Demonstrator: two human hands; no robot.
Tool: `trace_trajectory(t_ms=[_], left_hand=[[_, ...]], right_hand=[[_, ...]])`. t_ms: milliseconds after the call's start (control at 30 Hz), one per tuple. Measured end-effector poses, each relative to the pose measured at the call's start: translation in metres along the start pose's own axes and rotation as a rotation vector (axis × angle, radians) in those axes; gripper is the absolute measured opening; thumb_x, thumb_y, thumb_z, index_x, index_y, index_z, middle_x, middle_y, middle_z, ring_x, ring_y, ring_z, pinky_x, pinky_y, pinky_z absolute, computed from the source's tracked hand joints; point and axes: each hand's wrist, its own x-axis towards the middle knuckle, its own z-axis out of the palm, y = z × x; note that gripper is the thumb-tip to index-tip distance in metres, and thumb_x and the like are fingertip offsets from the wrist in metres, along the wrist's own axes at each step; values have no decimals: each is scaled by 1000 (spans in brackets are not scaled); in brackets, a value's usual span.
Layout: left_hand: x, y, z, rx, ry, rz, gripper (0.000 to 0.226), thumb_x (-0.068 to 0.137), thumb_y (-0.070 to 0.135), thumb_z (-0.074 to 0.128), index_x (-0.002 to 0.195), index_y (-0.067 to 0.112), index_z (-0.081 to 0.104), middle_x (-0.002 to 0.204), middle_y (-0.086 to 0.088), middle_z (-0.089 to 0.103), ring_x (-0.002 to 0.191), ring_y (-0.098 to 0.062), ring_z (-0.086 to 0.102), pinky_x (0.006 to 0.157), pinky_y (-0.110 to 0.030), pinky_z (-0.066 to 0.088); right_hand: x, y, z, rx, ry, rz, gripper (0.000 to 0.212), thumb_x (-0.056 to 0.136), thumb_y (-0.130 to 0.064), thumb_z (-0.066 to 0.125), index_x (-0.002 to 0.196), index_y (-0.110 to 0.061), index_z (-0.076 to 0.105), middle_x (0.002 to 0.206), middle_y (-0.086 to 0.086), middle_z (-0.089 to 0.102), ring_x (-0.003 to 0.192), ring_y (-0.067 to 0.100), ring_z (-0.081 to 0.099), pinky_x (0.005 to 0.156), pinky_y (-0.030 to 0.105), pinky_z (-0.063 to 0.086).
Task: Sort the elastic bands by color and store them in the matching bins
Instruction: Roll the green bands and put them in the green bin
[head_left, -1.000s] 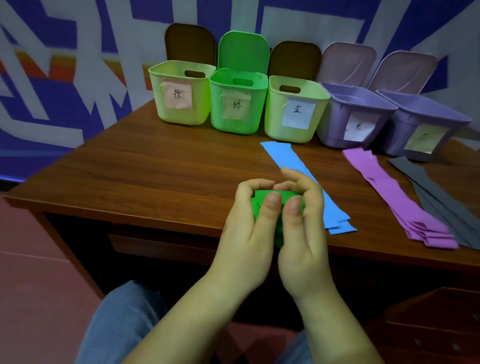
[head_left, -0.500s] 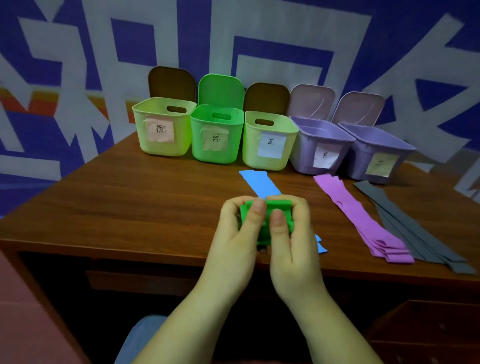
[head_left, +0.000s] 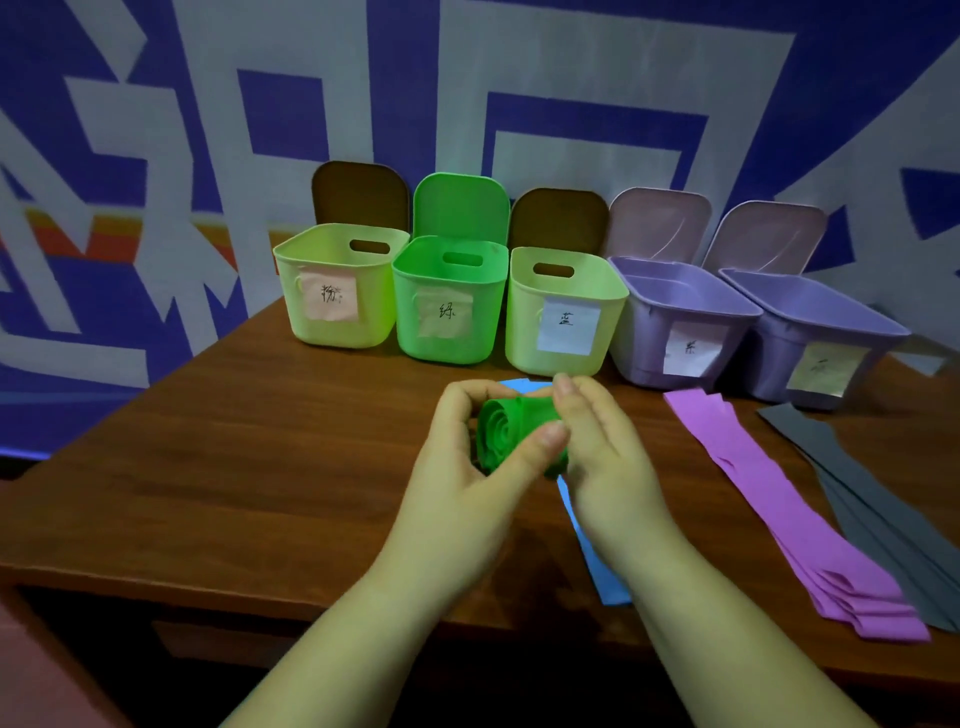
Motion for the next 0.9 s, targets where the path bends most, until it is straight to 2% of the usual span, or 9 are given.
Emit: trace_trajectory(t_ms=[100,233,333,433,533,600,667,767,900], left_hand=[[34,-2,-14,-216,-148,-105,51,61,32,70,107,14,57,92,7,69,84,-10,64,71,-26,54],[93,-14,-24,-97,-211,-109,55,59,-2,72,109,14,55,93,4,71,81,-11,66,72,-22,55],[146,-22,-27,68,-148,-72,59,47,12,90,96,21,59,88,9,67,66,-7,61,62,-18,52],[192,-29,-38,357,-121,60,60,48,42,89,98,33,57,92,18,62,62,-6,56,56,-21,48],[226,-26,-47,558,-239,223,68,58,49,76,118,47,43,115,20,52,90,-7,57,74,-22,49],[245,-15,-48,632,-374,308,72,67,43,74,130,41,39,126,17,48,108,-7,54,89,-24,47],[262,2,-45,694,-469,356,69,74,36,72,133,36,37,128,18,45,114,-3,50,93,-24,45],[286,35,-34,926,-532,415,55,80,40,61,130,38,38,133,13,37,107,-8,54,83,-29,50],[312,69,-23,1219,-576,531,37,83,47,47,117,32,50,139,-3,40,91,-17,60,62,-19,42]], right_hand=[[46,-4,-7,36,1,176,26,93,-34,52,75,-21,66,73,2,63,74,20,58,70,37,47],[108,1,-12,152,-122,471,30,96,-33,45,92,-9,63,74,11,64,63,22,60,45,23,41],[155,7,-12,241,-229,613,35,97,-33,37,85,-8,58,60,8,63,44,14,55,35,15,28],[196,13,-14,311,-299,689,36,98,-28,32,74,-10,50,47,1,55,32,6,45,32,12,18],[226,18,-15,224,-400,683,34,100,-25,27,77,-8,46,47,5,53,34,4,45,32,11,16],[244,6,-12,188,-431,671,35,102,-15,19,75,-3,38,52,17,45,43,-3,42,31,14,20],[262,-10,-16,178,-418,741,39,102,-7,17,69,-6,36,53,14,45,41,-6,43,36,15,30],[293,-23,-22,148,-465,923,38,101,-12,23,70,-11,44,42,-4,50,31,3,44,36,11,24],[319,-62,-25,184,-567,1134,33,93,-13,27,66,-6,44,42,5,44,28,9,39,32,9,19]])
